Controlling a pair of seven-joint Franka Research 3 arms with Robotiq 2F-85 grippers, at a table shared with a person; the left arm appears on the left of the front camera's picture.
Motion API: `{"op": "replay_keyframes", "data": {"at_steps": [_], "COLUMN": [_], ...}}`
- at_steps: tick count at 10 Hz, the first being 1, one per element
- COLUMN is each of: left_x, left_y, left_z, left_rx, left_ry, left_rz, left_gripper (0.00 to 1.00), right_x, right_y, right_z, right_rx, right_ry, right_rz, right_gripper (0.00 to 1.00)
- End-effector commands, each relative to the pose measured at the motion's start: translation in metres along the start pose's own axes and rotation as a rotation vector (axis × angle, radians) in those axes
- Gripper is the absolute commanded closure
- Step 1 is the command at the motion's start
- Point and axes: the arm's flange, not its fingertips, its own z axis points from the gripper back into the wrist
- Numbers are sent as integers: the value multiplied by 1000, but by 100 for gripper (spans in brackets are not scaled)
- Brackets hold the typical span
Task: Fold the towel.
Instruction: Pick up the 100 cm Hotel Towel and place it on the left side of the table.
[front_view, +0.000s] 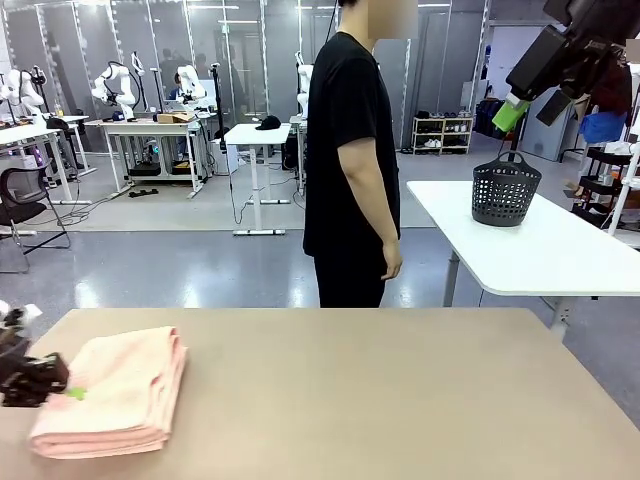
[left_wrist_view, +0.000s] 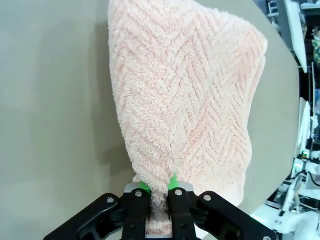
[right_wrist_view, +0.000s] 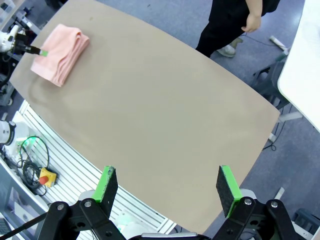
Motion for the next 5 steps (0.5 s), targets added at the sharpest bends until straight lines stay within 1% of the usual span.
{"op": "replay_keyframes", "data": {"at_steps": [1, 2, 3, 4, 5], "left_x": [-9, -4, 0, 2, 5], "left_y": [20, 32, 40, 45, 47], "left_z": [16, 21, 30, 35, 38], "left_rx": [53, 70, 40, 58, 76], "left_ry": [-9, -15, -24, -22, -34], "left_rz": [-59, -75, -85, -92, -97], "left_gripper": [86, 86, 86, 86, 59], "right_x": [0, 0, 0, 0, 0], "right_y": [0, 0, 0, 0, 0], "right_z": [0, 0, 0, 0, 0], "right_rx": [-3, -3, -3, -3, -3], "right_ry": [1, 1, 1, 1, 1], "right_rz": [-3, -3, -3, -3, -3], "right_gripper": [0, 0, 0, 0, 0]}}
